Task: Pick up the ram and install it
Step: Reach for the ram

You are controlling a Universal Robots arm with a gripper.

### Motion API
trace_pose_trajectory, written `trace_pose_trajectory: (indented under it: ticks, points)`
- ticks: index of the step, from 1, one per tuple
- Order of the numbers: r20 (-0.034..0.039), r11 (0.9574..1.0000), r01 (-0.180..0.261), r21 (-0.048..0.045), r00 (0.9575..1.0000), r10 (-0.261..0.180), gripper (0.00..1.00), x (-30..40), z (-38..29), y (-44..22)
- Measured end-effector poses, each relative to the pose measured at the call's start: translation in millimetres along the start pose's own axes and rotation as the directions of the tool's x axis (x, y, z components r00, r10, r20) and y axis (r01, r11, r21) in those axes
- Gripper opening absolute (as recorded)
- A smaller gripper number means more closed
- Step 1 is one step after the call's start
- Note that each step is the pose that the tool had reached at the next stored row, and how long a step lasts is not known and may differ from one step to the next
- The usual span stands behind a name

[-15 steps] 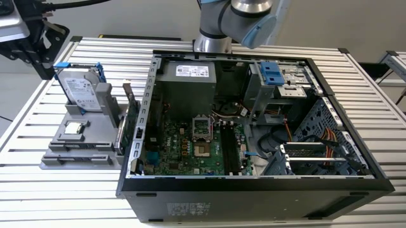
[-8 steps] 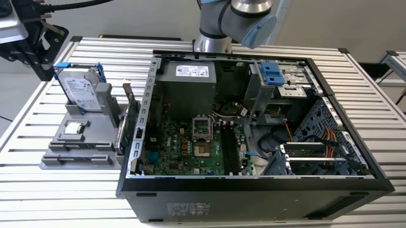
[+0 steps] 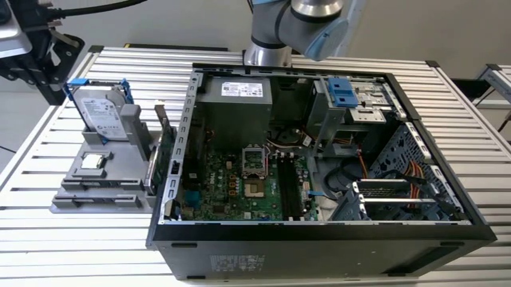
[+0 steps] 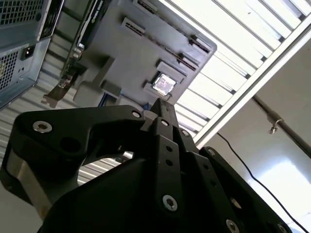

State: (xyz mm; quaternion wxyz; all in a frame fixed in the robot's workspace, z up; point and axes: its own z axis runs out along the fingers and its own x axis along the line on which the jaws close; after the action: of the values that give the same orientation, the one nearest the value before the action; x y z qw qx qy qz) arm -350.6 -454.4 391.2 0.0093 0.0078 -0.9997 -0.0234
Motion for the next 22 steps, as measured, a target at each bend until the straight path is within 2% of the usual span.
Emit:
trace_pose_trajectory:
  ticks: [22]
  points:
    - [0.0, 1.0, 0.0, 0.0059, 1.0, 0.0, 0.0, 0.2, -0.6, -13.6]
